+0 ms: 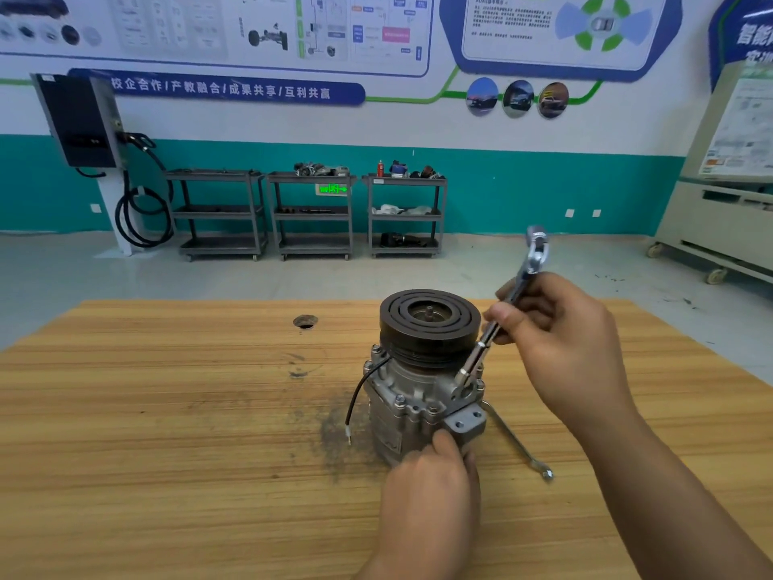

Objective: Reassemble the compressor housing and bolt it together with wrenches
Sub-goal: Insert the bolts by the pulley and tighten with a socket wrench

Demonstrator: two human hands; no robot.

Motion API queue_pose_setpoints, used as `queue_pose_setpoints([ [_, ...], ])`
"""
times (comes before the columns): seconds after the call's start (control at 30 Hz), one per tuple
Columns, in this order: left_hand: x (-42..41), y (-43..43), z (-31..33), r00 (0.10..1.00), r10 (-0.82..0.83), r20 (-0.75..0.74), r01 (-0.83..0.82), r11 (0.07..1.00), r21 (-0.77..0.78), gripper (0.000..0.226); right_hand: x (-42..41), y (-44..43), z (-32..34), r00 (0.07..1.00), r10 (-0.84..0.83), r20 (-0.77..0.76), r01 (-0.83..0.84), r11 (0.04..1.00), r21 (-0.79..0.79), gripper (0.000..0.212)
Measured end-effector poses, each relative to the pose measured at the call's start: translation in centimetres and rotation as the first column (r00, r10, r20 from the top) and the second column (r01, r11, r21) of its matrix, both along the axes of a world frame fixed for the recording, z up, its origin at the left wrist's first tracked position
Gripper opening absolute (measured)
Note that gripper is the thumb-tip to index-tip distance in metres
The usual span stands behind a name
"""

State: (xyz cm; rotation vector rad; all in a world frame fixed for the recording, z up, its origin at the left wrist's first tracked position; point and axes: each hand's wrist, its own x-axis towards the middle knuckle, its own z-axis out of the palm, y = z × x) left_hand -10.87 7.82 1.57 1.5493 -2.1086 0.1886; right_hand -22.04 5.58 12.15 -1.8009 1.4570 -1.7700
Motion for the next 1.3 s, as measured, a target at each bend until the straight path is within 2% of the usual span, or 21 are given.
queue_pose_setpoints([
  [0.07, 0.0, 0.2, -0.4, 0.999, -0.029, -0.024, 0.029, 0.999, 0.030, 0.045, 0.9, 0.2, 0.0, 0.994, 0.099, -0.035, -0.096, 0.992, 0.080, 0.027],
  [0.17, 0.4, 0.0, 0.2, 0.995, -0.008, -0.096, 0.013, 0.998, 0.054, 0.028, 2.0, -0.1, -0.5, 0.982, 0.147, -0.115, -0.124, 0.974, 0.187, 0.027],
  [0.27, 2.2, -0.7, -0.1, 0.943, -0.049, -0.329, 0.013, 0.994, -0.109, 0.024, 2.2, -0.5, -0.9, 0.983, 0.161, -0.087, -0.140, 0.967, 0.211, 0.029],
  [0.33, 3.5, -1.4, -0.6, 0.855, -0.069, -0.515, -0.001, 0.991, -0.135, 0.039, 2.1, -0.5, -0.9, 0.981, 0.173, -0.087, -0.151, 0.965, 0.213, 0.029],
  [0.37, 4.2, -1.9, -0.7, 0.809, -0.039, -0.586, -0.037, 0.992, -0.118, 0.057, 2.0, -0.5, -0.9, 0.979, 0.180, -0.098, -0.156, 0.965, 0.213, 0.028],
  [0.43, 5.3, -3.2, -0.8, 0.741, 0.056, -0.670, -0.046, 0.998, 0.032, 0.096, 2.0, -0.4, -0.9, 0.975, 0.189, -0.114, -0.164, 0.965, 0.204, 0.027],
  [0.53, 6.5, -5.4, -0.5, 0.718, 0.071, -0.693, 0.130, 0.963, 0.235, 0.128, 2.1, -0.4, -0.7, 0.973, 0.202, -0.114, -0.176, 0.962, 0.207, 0.025],
  [0.6, 7.1, -6.6, -0.2, 0.674, 0.017, -0.739, 0.291, 0.912, 0.287, 0.135, 2.0, -0.5, -0.4, 0.969, 0.233, -0.087, -0.205, 0.946, 0.251, 0.023],
  [0.67, 7.4, -7.3, -0.1, 0.665, -0.040, -0.746, 0.382, 0.876, 0.294, 0.138, 1.9, -0.7, -0.1, 0.960, 0.272, -0.069, -0.240, 0.923, 0.302, 0.023],
  [0.8, 7.6, -7.8, -0.1, 0.672, -0.105, -0.733, 0.431, 0.861, 0.271, 0.137, 1.9, -0.9, 0.1, 0.959, 0.273, -0.078, -0.238, 0.923, 0.301, 0.019],
  [0.97, 7.7, -8.1, -0.2, 0.674, -0.147, -0.724, 0.473, 0.838, 0.271, 0.136, 2.6, -0.8, -0.8, 0.980, 0.132, -0.150, -0.102, 0.976, 0.195, 0.023],
  [1.07, 7.7, -8.7, 0.0, 0.650, -0.172, -0.740, 0.526, 0.804, 0.275, 0.138, 3.0, -1.0, -1.3, 0.976, 0.088, -0.198, -0.055, 0.985, 0.164, 0.019],
  [1.23, 7.6, -9.1, -0.3, 0.603, -0.187, -0.775, 0.564, 0.787, 0.249, 0.139, 3.4, -0.8, -1.5, 0.961, 0.025, -0.275, 0.000, 0.996, 0.090, 0.032],
  [1.3, 7.6, -9.1, -0.5, 0.590, -0.185, -0.786, 0.561, 0.794, 0.234, 0.137, 3.2, -0.6, -1.4, 0.958, 0.044, -0.282, -0.019, 0.996, 0.090, 0.024],
])
